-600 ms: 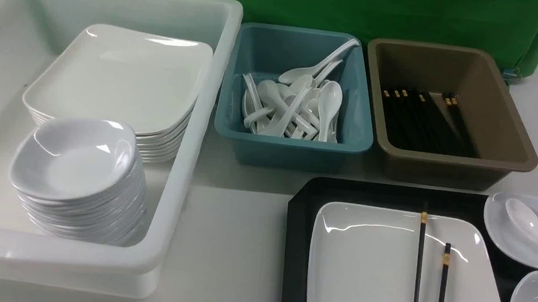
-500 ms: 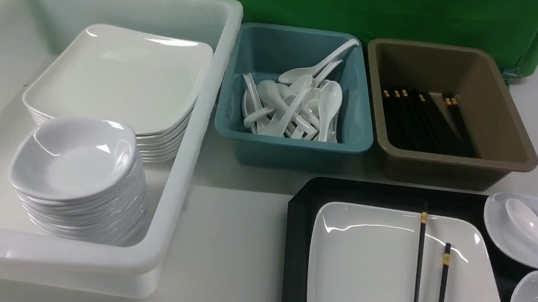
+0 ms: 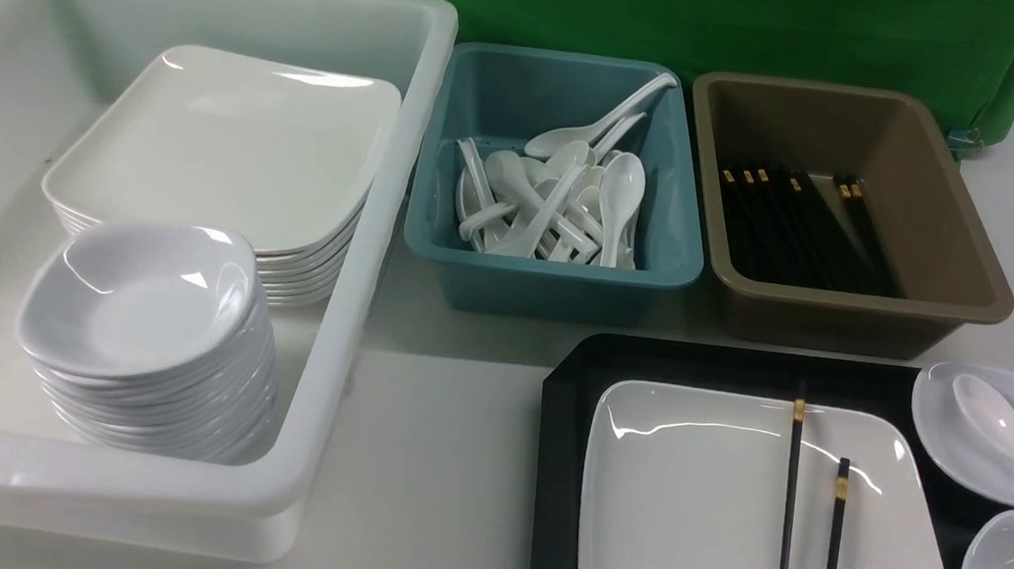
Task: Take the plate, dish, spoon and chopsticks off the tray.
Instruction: Use the right arm to grab a pair of chopsticks from the plate
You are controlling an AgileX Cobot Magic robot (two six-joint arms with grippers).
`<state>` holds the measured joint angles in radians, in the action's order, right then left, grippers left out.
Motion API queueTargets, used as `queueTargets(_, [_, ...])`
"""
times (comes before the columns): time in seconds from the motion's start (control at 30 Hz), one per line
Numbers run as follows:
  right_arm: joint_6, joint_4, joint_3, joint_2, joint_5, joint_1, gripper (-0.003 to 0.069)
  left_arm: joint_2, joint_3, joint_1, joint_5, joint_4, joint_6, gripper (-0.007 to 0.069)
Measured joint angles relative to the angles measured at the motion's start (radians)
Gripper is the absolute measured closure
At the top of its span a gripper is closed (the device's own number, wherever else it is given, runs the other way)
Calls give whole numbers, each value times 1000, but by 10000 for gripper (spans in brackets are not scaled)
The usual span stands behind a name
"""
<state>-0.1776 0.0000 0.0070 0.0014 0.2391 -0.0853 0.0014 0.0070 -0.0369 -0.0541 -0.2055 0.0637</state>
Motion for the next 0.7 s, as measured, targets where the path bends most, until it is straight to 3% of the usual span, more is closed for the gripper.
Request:
queueTargets(0.13, [0, 0, 0, 0, 0, 0, 417, 0, 0, 0, -204, -111, -97, 607])
queueTargets(0.33, [33, 0, 0, 0, -35, 0, 417, 0, 0, 0, -366, -114, -207, 607])
queueTargets(0.4, [140, 32, 0, 0, -107, 0, 417, 0, 0, 0, -426, -112, -323, 607])
queueTargets(0.47, [332, 99, 0, 0, -214, 0, 417, 0, 0, 0, -508, -95, -475, 607])
queueTargets(0.5, [436, 118, 0, 0, -268, 0, 417, -1, -3, 0, -531, -81, -527, 607])
queueTargets(0.53, [457, 121, 0, 0, -278, 0, 417, -1, -5, 0, -531, -81, -527, 607])
queueTargets(0.6, [687, 140, 0, 0, -401, 0, 417, -2, -97, 0, -421, -39, -620, 607])
queueTargets(0.7, [739, 147, 0, 0, -445, 0, 417, 2, -216, 0, -257, 16, -641, 607])
